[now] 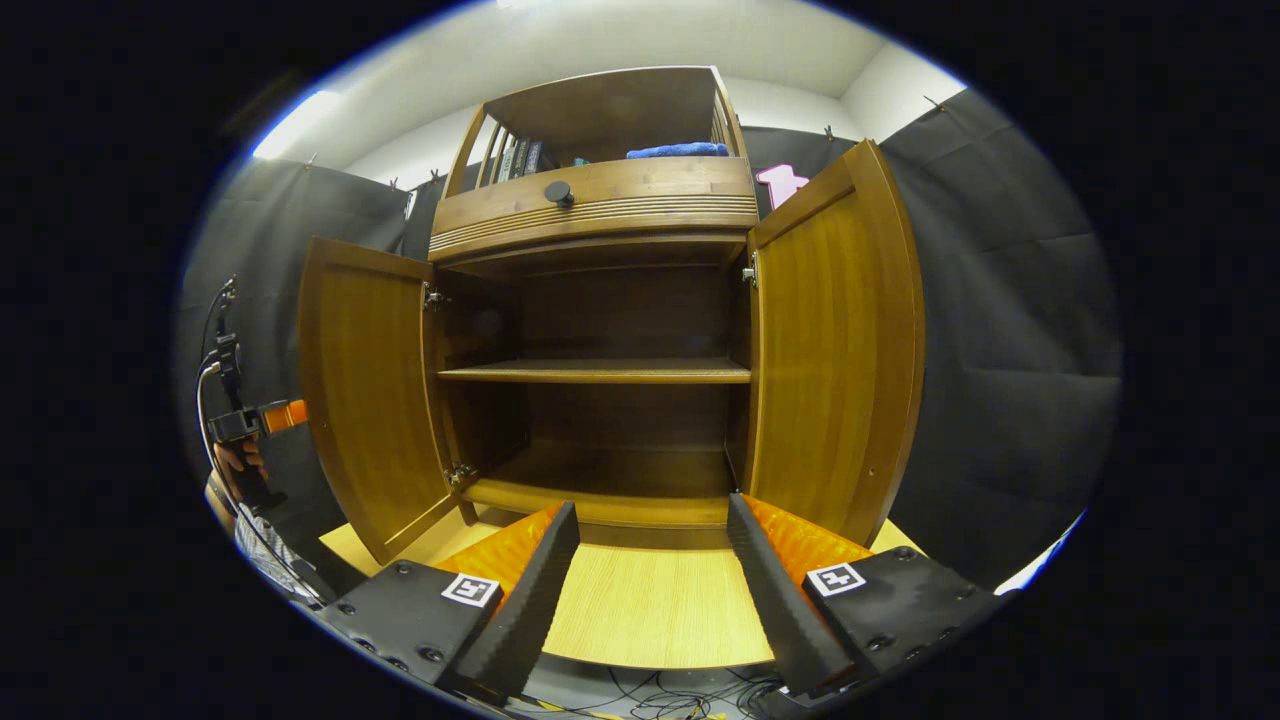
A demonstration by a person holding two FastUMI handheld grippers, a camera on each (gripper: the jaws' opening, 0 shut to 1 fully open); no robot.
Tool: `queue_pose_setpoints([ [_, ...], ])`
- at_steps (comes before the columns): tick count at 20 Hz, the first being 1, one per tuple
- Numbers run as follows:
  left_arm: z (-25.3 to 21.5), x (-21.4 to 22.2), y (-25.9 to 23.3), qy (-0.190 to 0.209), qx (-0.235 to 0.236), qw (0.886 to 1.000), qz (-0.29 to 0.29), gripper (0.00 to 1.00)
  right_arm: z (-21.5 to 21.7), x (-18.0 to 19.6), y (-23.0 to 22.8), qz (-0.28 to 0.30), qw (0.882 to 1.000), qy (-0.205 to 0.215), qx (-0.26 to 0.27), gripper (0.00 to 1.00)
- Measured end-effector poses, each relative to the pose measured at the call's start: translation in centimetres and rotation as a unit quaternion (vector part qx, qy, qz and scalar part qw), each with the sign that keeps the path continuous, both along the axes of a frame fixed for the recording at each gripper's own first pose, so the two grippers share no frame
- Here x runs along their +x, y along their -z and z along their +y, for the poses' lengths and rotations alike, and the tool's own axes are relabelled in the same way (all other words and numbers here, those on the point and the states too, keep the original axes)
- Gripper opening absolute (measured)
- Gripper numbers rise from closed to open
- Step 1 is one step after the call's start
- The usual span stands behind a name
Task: Open the right door of the double-door shoe cabinet with the right hand, and open the left door with the left hand.
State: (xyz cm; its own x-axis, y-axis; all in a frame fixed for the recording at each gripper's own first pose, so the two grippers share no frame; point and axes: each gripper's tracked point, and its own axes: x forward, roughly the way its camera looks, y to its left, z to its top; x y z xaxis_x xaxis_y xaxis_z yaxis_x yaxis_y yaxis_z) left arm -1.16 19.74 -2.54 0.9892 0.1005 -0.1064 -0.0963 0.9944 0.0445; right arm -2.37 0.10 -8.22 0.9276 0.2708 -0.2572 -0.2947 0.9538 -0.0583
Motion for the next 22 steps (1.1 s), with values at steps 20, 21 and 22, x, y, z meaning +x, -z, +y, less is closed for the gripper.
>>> queue_pose_setpoints([
  [20, -0.1, -5.3, -8.7, -0.008, 0.058, 0.997, -0.047, 0.2, 1.5, 2.2, -0.5, -0.001, 1.0, -0.019, 0.022, 0.87],
  [21, -0.9, -5.4, -9.6, -0.005, 0.07, 0.996, -0.052, 0.2, 1.7, 2.2, -0.5, -0.002, 1.0, -0.021, 0.024, 0.97],
  [22, -1.7, -5.7, -10.7, -0.002, 0.086, 0.995, -0.059, 0.2, 2.0, 2.2, -0.5, -0.003, 0.999, -0.023, 0.025, 0.97],
])
